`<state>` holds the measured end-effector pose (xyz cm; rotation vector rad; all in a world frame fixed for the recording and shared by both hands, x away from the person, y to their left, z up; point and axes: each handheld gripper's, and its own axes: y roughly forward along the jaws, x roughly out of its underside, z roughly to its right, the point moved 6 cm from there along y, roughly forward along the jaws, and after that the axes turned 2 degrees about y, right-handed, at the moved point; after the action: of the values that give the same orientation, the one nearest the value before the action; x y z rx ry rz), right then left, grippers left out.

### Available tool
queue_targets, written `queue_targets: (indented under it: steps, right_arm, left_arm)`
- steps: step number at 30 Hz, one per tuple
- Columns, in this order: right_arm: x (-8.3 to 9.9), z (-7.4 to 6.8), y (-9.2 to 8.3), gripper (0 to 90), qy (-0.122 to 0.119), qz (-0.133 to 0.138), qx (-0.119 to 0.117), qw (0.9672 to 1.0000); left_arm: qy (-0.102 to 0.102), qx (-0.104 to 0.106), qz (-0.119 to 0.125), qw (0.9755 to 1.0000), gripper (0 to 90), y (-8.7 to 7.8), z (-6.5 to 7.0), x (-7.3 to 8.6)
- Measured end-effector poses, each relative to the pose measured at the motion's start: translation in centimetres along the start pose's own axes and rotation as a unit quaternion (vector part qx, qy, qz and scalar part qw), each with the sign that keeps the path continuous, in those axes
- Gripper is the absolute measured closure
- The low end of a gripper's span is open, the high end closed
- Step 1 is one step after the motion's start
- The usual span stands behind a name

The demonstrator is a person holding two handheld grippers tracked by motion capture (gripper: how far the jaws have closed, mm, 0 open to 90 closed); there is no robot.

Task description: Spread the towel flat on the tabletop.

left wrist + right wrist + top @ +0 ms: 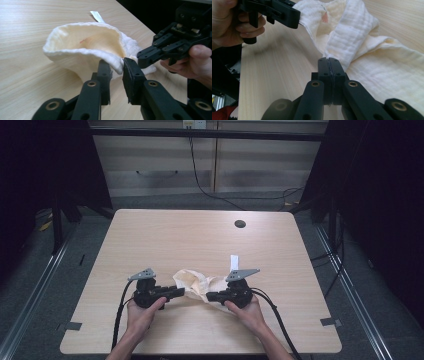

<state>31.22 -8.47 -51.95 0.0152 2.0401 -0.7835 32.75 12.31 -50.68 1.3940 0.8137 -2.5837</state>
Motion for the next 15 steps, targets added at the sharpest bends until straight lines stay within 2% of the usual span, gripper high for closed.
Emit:
queue_targets:
  steps: [6, 7, 15]
  right_arm:
    - [-0.3, 0.0, -0.5, 89.1, -0.003, 0.009, 0.002, 1.0]
    - [-0.5, 0.0, -0.8, 89.1, -0.003, 0.014, 0.002, 0.9999]
    - [-1.0, 0.6, -1.9, 89.1, 0.005, 0.035, 0.007, 0.9993]
  left_arm:
    - [0.009, -0.018, 0.006, 0.9998, 85.0, -0.5, -0.2, -0.3]
    - [0.016, -0.018, 0.006, 0.9997, 85.3, -0.6, -0.1, -0.3]
    - [0.029, -0.018, 0.01, 0.9994, 86.0, -1.3, 0.3, -0.8]
